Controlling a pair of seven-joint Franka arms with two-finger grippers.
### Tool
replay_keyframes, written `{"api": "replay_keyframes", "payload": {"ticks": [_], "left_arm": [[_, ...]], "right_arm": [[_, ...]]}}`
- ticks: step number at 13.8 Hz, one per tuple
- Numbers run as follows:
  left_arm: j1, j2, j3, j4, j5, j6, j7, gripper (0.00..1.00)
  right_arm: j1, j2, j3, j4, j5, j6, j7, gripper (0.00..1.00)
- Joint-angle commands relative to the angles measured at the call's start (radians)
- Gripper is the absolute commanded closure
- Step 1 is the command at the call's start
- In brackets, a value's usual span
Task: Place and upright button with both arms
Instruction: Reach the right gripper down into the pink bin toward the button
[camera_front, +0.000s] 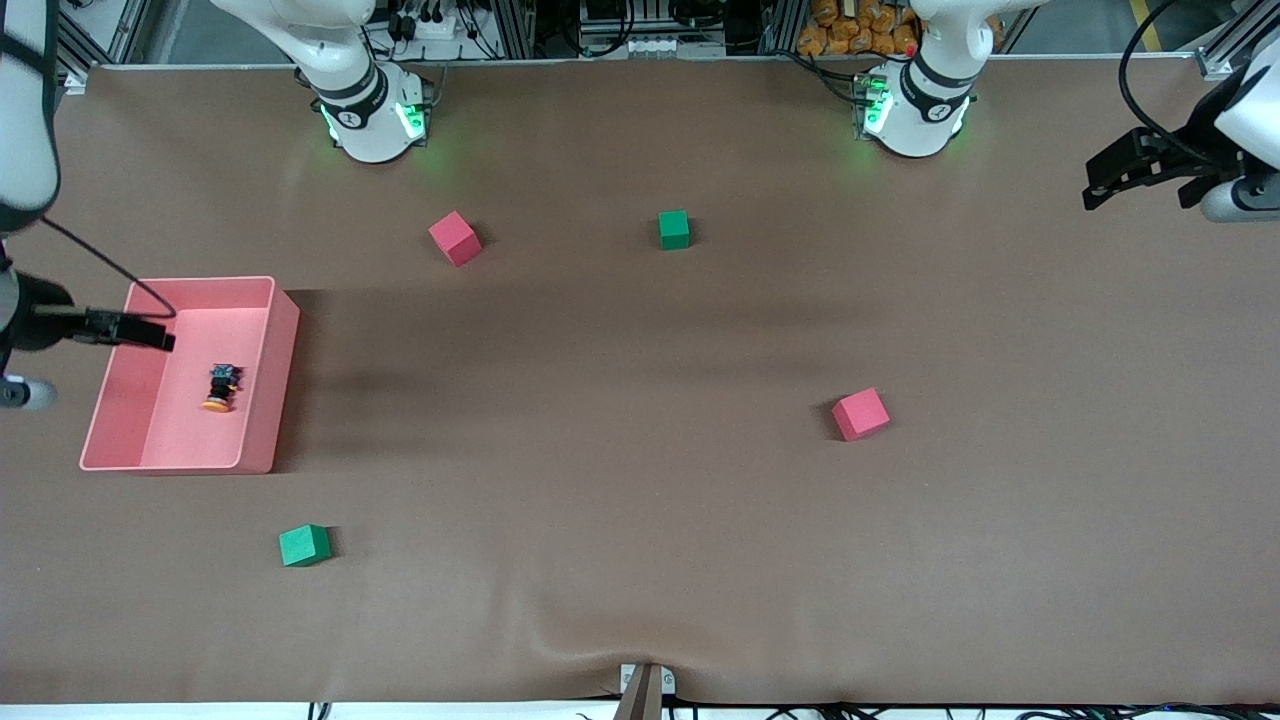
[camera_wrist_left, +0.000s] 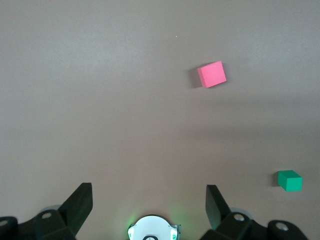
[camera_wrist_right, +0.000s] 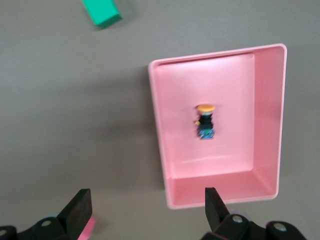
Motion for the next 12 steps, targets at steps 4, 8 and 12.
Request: {"api": "replay_keyframes", "payload": {"ticks": [4, 8, 12], "left_arm": [[0.007, -0.006, -0.008, 0.018, 0.019, -0.008, 0.011, 0.0], [0.01, -0.001, -0.01, 0.023, 0.03, 0.015, 0.011, 0.0], [-0.007, 0.014, -0.013, 0.024, 0.033, 0.018, 0.011, 0.0]], "right_arm": [[-0.139, 0.061, 0.015, -0.203, -0.009, 0.296, -0.201, 0.0], [-0.164, 0.159, 0.015, -0.21, -0.009, 0.347, -0.238, 0.0], [-0.205, 0.244, 0.015, -0.214, -0.008, 0.431, -0.369, 0.0]]}}
